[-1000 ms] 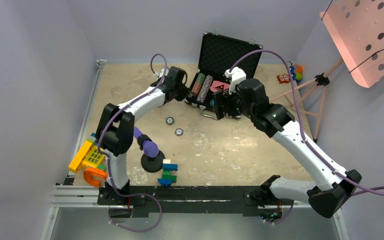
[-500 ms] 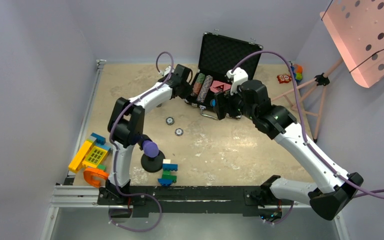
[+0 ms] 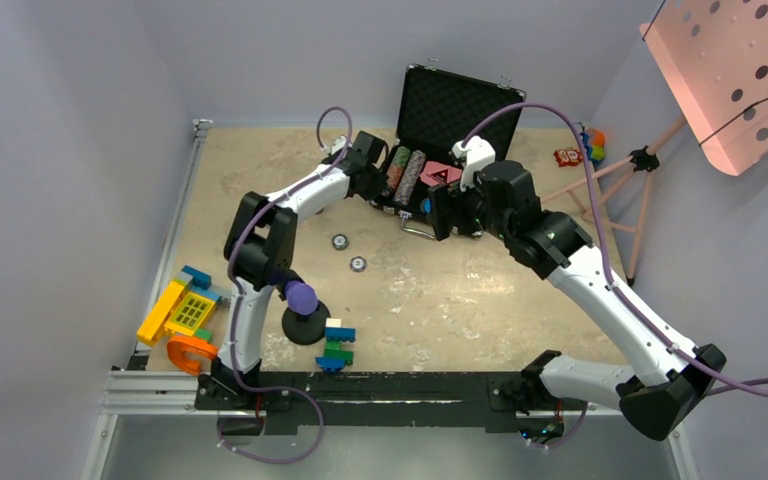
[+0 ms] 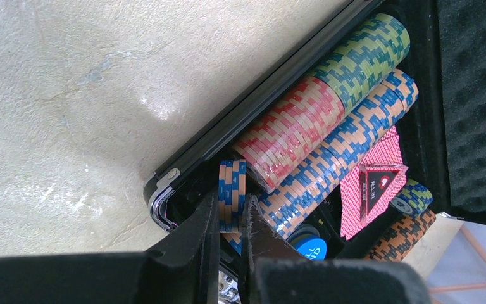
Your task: Pack up texas hold em set
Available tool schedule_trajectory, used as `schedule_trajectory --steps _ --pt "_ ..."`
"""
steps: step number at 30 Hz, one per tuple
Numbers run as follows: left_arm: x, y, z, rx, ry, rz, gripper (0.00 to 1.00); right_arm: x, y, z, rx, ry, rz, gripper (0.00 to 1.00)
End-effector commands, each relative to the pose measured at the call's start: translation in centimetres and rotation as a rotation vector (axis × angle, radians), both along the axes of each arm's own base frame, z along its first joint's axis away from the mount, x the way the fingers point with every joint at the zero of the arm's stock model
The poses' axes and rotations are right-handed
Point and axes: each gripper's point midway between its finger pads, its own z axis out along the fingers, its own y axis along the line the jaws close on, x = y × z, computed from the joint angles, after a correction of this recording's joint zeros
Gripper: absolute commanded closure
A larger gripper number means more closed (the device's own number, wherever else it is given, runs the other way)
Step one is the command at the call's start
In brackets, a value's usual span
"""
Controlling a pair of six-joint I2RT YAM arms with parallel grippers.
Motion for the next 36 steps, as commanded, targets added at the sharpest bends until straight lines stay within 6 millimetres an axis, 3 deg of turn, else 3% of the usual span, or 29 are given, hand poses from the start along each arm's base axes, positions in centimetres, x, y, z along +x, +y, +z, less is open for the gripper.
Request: schedule_trajectory --steps 1,4,11,26,33,36 --pt "1.8 -1.0 1.8 -0.039 -0.070 0.013 1.00 0.4 -0.1 1.2 0.029 -0.043 -0.019 0.08" --pt "2.1 -1.4 1.7 -0.051 -0.078 0.003 1.00 0.5 -0.1 1.1 0.027 -0.041 -0.018 0.08" --pt "2.5 -2.0 1.5 -0.064 -0.084 -0.014 0.81 0.5 -0.1 1.0 0.023 -0.039 -0.019 0.08" --pt "2.4 -1.8 1.8 -0.080 -0.103 -0.002 0.57 0.5 0.0 0.6 0.015 -0.028 -0.013 0.09" --pt "2.4 -2.3 1.5 -0.105 -0.094 -0.006 0.54 0.5 0.0 0.5 0.009 -0.027 -0.010 0.09" --pt "2.3 -2.2 1.7 -0.113 -0.103 0.002 0.59 0.6 0.0 0.5 0.009 -0.029 -0.013 0.09"
